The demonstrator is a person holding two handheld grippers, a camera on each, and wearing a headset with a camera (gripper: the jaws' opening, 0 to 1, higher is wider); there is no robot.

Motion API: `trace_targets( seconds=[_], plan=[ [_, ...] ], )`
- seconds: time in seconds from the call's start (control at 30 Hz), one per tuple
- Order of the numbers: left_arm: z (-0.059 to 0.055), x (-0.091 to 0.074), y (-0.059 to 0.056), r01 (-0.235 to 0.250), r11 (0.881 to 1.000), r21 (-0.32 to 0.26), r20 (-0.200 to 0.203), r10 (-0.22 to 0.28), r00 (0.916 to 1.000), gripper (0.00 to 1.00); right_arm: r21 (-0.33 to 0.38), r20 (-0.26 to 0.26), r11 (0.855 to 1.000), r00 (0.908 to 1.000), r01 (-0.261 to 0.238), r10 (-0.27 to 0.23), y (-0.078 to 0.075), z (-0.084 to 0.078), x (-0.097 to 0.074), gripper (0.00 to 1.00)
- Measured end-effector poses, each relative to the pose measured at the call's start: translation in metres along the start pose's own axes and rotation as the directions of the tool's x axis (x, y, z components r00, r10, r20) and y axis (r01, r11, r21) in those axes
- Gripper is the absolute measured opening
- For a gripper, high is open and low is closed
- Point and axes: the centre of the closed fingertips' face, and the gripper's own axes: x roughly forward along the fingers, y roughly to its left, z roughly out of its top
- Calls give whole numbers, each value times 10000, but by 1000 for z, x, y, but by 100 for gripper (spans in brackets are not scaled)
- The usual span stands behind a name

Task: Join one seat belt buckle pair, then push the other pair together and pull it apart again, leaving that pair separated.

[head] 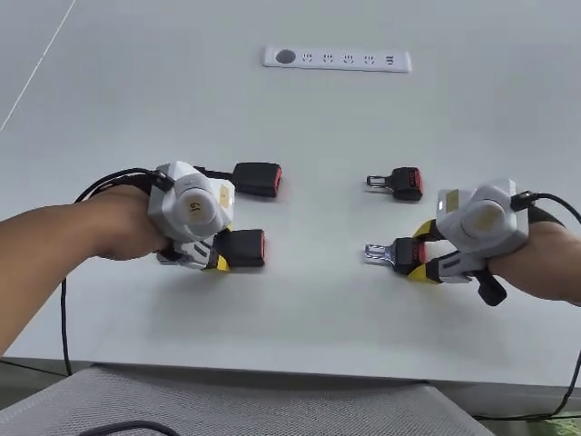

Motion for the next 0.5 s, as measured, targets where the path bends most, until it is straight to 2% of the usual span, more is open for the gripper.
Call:
trace_targets(
  seconds=[0.3, 0.5],
  plan=[
    [-6, 8, 7, 153, 9997, 189, -136, -150, 9998, 33, 195, 519, 9998, 9986, 94, -104, 3, 26, 17, 35],
    [-7, 9, 7, 183, 9994, 283, -131, -180, 9998, 33, -31, 665, 9999, 9977, 109, -107, 7, 45, 28, 35]
  ],
)
